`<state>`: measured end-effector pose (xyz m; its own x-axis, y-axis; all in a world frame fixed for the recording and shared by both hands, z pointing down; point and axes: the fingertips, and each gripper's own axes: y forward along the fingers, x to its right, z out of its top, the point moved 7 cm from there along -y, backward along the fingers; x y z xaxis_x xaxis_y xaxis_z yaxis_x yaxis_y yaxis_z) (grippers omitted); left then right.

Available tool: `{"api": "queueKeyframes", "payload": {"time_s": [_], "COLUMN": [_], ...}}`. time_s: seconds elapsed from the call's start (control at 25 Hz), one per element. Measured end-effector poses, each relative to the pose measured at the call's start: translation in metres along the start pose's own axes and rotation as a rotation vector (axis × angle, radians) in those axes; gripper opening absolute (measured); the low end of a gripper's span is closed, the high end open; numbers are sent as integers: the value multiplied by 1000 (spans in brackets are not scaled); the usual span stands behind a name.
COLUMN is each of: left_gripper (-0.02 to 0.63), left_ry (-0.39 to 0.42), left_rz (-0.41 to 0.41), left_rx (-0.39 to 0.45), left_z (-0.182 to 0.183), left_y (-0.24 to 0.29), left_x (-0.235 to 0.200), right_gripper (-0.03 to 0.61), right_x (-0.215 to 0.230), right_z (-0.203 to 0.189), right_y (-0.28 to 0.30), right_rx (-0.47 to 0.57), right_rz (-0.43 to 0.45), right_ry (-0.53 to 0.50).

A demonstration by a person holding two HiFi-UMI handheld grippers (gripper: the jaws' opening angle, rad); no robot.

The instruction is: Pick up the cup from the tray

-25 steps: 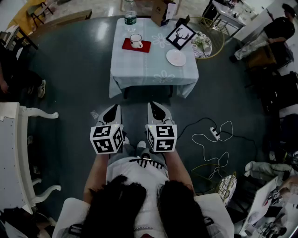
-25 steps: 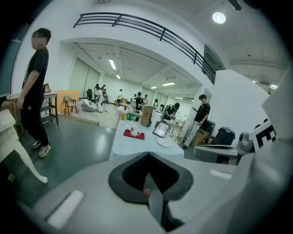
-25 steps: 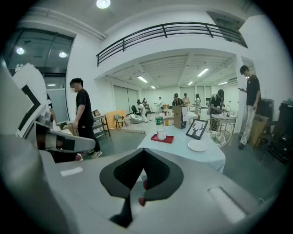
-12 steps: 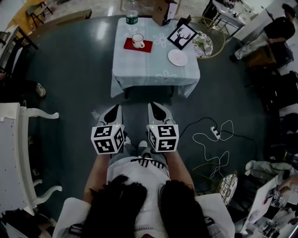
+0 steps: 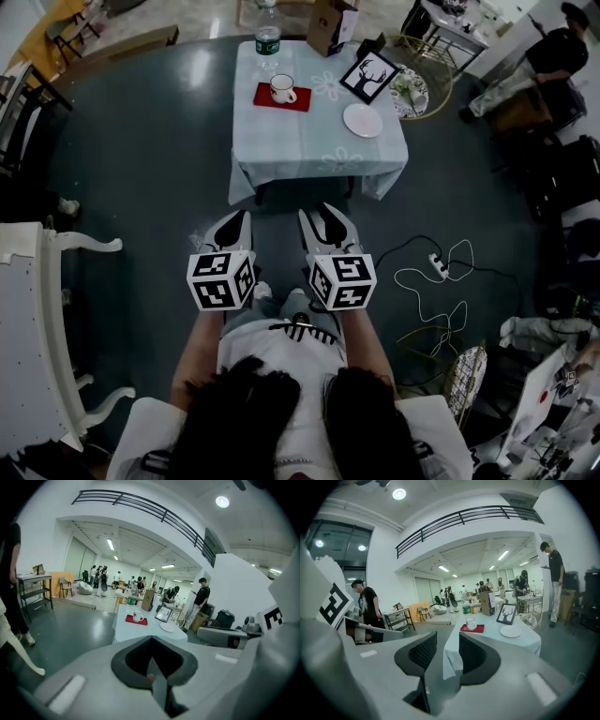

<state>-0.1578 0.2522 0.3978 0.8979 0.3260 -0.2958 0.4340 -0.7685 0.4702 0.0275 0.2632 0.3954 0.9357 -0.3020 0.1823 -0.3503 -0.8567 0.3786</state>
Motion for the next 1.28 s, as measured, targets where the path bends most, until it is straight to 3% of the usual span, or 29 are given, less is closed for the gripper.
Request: {"api": "queueKeyframes", "payload": {"time_s": [0.24, 0.76, 1.28], "left_gripper": [0, 0, 0], "left_ry": [7, 10, -3], "left_rz": [-13, -14, 23], "left_rx": [-17, 2, -11], "left_z": [3, 18, 49], "left_y": [-1, 22, 88], "left_x": [-20, -36, -45], "right_gripper": [178, 178, 291], "right_x": [-12, -4, 42], "right_z": [1, 12, 45], "right_y": [5, 30, 97], "right_rx": [21, 51, 99], "right_rz": [-49, -54, -24], "right_ry": [15, -2, -21]}}
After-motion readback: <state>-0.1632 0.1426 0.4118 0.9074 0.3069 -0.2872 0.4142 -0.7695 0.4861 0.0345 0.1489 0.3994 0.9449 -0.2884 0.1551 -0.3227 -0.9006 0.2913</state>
